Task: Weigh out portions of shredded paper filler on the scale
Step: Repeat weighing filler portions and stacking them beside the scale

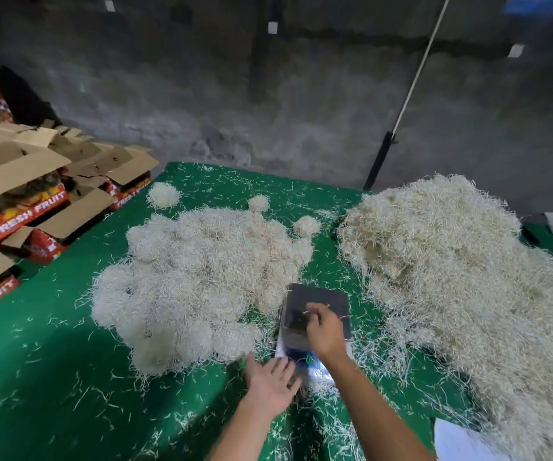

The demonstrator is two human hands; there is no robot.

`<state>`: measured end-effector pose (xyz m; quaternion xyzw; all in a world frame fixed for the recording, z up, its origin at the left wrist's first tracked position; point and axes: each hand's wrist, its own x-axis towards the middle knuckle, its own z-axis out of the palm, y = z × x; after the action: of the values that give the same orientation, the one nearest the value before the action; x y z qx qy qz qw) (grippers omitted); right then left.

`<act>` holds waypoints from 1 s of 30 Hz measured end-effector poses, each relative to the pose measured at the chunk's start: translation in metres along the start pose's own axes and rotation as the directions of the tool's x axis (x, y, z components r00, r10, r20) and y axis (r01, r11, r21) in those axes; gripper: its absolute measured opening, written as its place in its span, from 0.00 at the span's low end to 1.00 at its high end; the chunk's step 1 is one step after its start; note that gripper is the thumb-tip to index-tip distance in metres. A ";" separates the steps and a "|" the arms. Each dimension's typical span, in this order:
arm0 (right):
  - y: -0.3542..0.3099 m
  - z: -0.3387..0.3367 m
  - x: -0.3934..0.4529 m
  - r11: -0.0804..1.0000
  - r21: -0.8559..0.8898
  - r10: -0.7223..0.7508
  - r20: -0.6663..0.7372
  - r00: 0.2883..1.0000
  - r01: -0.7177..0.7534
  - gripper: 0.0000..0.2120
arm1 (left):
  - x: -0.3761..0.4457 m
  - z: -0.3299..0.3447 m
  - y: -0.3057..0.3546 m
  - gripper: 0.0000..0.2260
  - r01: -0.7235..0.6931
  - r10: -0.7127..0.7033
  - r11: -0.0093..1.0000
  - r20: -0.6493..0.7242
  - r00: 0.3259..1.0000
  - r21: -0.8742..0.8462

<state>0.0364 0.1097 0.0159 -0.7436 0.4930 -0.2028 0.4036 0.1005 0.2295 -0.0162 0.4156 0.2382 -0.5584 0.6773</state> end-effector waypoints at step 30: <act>0.242 -0.170 0.040 0.982 0.190 -0.006 0.049 0.999 -0.003 0.10 | 0.170 0.214 -0.207 0.11 -0.021 -0.037 0.722 0.069 0.997 0.691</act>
<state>-0.2037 -0.0396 -0.0811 -0.7068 0.4606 -0.2306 0.4848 -0.0830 -0.0492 -0.0962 0.6147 -0.0118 -0.6257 0.4801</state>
